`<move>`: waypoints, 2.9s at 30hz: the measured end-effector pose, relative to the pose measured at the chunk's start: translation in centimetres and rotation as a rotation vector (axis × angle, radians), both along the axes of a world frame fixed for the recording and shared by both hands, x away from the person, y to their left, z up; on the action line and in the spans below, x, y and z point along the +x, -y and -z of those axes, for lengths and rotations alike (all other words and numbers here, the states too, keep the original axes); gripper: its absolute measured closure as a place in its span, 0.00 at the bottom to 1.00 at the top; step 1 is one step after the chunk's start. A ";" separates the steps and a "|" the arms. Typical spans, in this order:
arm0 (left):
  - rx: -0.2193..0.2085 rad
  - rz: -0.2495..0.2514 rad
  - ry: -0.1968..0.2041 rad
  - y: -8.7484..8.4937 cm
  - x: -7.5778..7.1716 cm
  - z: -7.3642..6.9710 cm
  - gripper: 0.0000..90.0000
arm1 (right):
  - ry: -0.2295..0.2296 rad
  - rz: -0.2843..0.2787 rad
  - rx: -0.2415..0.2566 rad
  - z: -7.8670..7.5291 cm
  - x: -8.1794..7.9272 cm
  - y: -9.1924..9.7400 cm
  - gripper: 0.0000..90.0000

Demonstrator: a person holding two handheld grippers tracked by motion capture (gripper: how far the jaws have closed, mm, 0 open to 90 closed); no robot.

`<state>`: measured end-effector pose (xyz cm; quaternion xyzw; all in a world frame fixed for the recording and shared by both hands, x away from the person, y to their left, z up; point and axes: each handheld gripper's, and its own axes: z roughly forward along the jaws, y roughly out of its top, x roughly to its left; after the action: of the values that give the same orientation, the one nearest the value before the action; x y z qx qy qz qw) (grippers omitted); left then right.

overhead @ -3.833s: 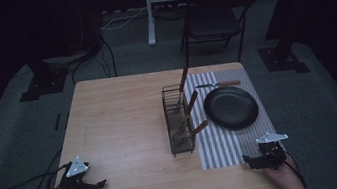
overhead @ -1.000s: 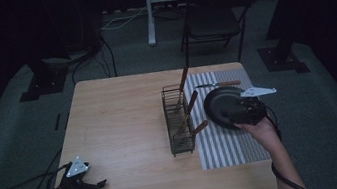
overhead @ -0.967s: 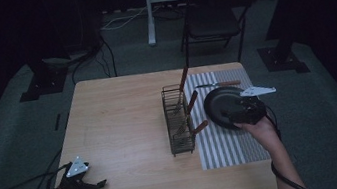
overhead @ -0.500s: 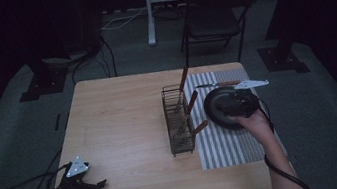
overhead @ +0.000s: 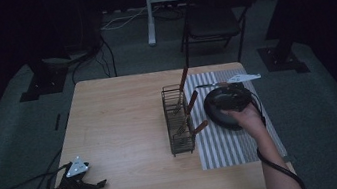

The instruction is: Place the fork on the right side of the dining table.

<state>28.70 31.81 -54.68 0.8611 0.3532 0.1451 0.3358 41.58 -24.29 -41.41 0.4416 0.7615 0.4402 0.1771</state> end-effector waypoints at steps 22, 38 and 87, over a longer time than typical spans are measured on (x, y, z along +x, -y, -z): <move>0.000 0.000 0.000 0.0 0.0 0.0 0.00 | 0.024 -0.017 -0.015 -2.6 3.4 -3.2 0.25; 0.000 0.000 0.001 0.0 0.0 0.0 0.00 | 0.013 -0.022 0.005 -3.4 5.7 -5.4 0.26; -0.001 -0.001 0.001 0.0 0.0 0.0 0.00 | -0.014 -0.197 0.077 -4.8 8.5 -9.0 0.90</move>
<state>28.68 31.79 -54.69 0.8607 0.3534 0.1458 0.3362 50.09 -15.26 -36.57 0.3742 0.7848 0.4815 0.1106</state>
